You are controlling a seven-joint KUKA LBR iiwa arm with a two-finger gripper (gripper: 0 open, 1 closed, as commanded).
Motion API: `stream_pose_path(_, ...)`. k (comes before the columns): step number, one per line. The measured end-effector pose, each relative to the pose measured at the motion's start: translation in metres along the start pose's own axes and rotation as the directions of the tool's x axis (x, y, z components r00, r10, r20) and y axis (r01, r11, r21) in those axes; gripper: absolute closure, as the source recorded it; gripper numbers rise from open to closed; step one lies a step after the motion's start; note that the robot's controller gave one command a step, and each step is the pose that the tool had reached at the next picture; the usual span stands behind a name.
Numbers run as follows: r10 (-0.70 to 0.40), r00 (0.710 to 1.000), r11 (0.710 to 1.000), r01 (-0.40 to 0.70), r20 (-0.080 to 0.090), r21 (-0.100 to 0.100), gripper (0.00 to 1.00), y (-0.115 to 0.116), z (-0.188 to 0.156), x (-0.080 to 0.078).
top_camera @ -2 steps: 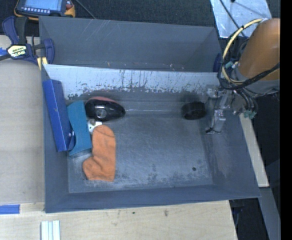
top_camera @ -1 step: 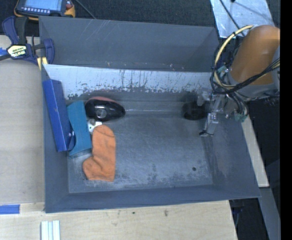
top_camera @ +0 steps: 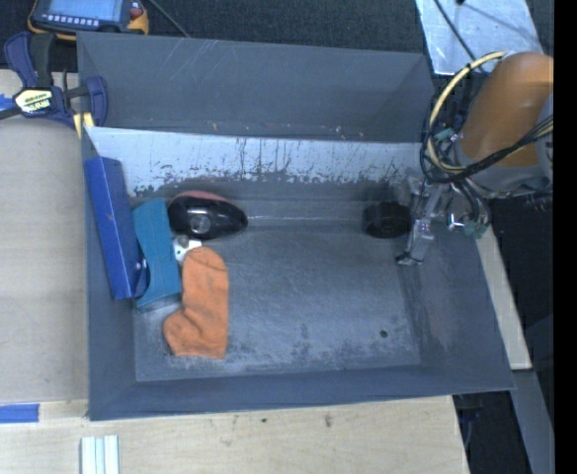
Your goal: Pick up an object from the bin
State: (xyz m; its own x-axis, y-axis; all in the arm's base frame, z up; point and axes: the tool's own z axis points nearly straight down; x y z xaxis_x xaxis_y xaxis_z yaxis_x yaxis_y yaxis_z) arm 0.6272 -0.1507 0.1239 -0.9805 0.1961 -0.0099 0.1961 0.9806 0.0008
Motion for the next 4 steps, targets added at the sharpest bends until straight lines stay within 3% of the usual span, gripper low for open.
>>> stream_pose_path(1,0.229,0.973,0.973,-0.229,-0.025,0.000,0.00,-0.0013,0.0492,0.0005)
stream_pose_path(2,0.120,0.993,0.993,-0.120,-0.009,0.002,1.00,0.0006,0.0533,0.0011)
stream_pose_path(4,0.120,0.993,0.993,-0.120,-0.009,0.002,1.00,0.0006,0.0525,0.0012)
